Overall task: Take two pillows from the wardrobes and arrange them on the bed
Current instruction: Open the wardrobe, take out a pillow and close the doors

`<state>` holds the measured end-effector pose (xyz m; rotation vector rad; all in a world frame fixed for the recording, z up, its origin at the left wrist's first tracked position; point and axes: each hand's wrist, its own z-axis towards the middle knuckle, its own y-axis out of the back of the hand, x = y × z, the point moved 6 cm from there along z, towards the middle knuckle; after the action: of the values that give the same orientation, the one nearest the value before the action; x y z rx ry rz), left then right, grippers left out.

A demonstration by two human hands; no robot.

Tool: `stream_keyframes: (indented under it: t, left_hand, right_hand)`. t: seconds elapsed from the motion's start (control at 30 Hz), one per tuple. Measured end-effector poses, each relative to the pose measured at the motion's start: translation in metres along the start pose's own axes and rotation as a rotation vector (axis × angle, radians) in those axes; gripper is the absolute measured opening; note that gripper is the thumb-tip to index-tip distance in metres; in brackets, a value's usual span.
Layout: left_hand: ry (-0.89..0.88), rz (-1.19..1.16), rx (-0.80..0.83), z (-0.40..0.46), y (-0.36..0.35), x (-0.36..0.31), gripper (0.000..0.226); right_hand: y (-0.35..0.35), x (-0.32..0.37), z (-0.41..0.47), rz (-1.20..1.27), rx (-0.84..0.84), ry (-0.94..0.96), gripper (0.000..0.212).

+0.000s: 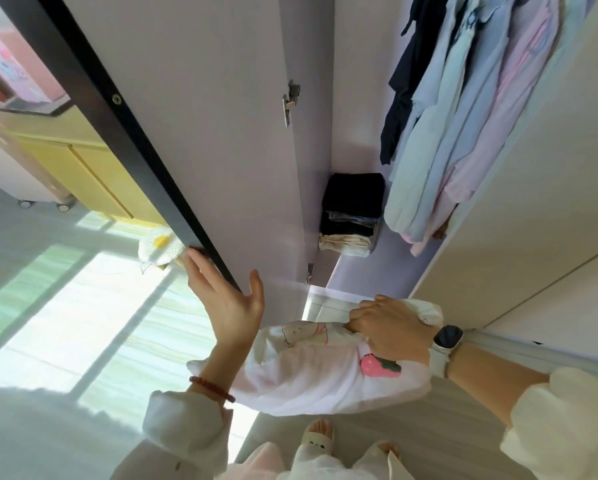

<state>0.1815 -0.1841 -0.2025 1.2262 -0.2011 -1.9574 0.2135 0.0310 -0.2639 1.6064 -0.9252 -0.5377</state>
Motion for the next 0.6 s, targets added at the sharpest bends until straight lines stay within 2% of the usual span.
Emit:
stream_keyframes:
  t: [0.27, 0.43, 0.6]
  left_hand:
    - [-0.323, -0.029, 0.229, -0.048, -0.047, -0.050, 0.070]
    - [-0.504, -0.024, 0.354, -0.062, -0.104, -0.107, 0.062]
    - [-0.592, -0.048, 0.535, -0.055, -0.176, -0.170, 0.076]
  right_hand:
    - [-0.019, -0.037, -0.040, 0.042, -0.045, -0.054, 0.033]
    - [-0.025, -0.071, -0.081, 0.102, -0.039, -0.209, 0.035]
    - [-0.021, -0.103, -0.119, 0.072, -0.043, -0.361, 0.031]
